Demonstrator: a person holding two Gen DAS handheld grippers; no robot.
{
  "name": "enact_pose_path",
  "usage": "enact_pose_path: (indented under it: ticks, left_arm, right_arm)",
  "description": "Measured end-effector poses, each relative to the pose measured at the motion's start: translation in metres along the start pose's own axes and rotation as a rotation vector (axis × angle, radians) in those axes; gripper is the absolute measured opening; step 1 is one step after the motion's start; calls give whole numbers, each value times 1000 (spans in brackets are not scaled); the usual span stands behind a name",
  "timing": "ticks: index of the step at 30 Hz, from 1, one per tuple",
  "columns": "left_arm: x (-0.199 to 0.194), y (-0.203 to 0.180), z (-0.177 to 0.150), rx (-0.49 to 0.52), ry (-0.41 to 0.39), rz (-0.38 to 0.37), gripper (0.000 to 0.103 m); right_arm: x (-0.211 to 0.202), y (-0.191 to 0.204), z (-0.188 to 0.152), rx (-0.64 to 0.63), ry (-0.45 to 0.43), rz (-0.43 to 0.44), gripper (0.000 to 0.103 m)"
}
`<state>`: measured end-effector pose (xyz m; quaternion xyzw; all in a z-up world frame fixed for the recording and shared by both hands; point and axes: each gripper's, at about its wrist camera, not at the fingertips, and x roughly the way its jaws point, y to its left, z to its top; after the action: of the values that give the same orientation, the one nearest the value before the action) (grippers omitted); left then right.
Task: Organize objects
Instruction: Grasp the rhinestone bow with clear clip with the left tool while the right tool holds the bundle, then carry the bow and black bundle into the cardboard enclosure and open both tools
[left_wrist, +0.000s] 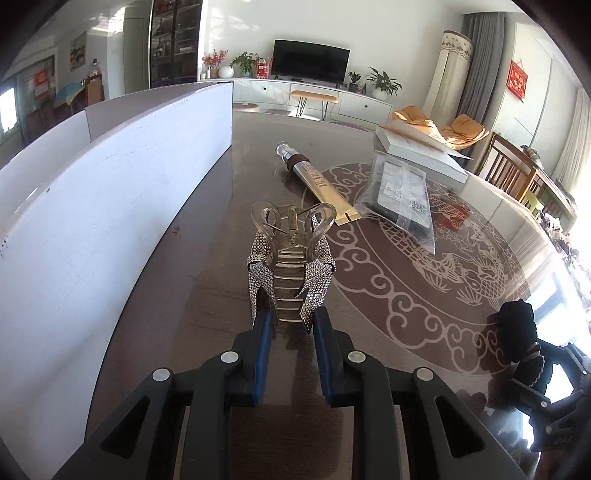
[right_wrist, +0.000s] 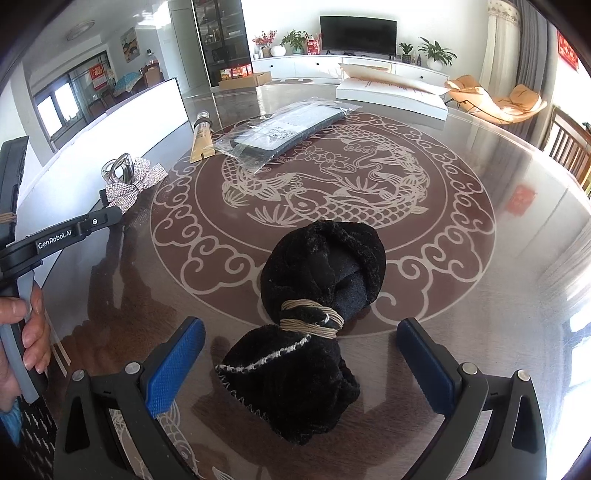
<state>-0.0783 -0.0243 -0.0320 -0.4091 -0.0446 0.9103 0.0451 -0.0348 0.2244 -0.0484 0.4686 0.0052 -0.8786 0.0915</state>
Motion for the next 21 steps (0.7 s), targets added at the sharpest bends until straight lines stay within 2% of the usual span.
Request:
enact_pose_path:
  ticks: [2,4,5,6,9,12,13,14,15,17,21]
  left_arm:
    - [-8,-4,-3,17,-17,-8,22]
    - [-16,-5,-6,21,-26,-29,22]
    - [-19,-6,-6,23,-32,-38,22]
    - [-23,-7,-7,28,-40,-43,22]
    - [-43,-7,-8,29,-62,-68,22]
    - [-75,4,-6,-30,-103,-105,21]
    - [-86,10,-4,-54,-116,-111,18]
    - [-98,19,-1,-74,-129,-115,9]
    - [-109,27,2,-88,-137,-115,5]
    - [-131,50,10,-114,-165,-86,5]
    - [-161,113,24,-186,-190,-7,5]
  right_arm:
    - [-2,-3,2,24,28,-12,96]
    - [-5,-3,3,14,34,-28,65]
    - [-6,0,3,-17,45,-56,55]
    - [-7,2,4,-48,53,-82,36]
    - [-13,-3,4,-36,70,-66,35]
    - [-27,-2,7,-11,41,-34,35]
    - [-33,0,11,-3,23,-14,35]
    - [-40,5,17,2,1,6,35]
    - [-46,13,25,3,-21,26,35]
    - [-58,35,44,0,-70,95,35]
    - [-73,117,86,-78,-147,273,35]
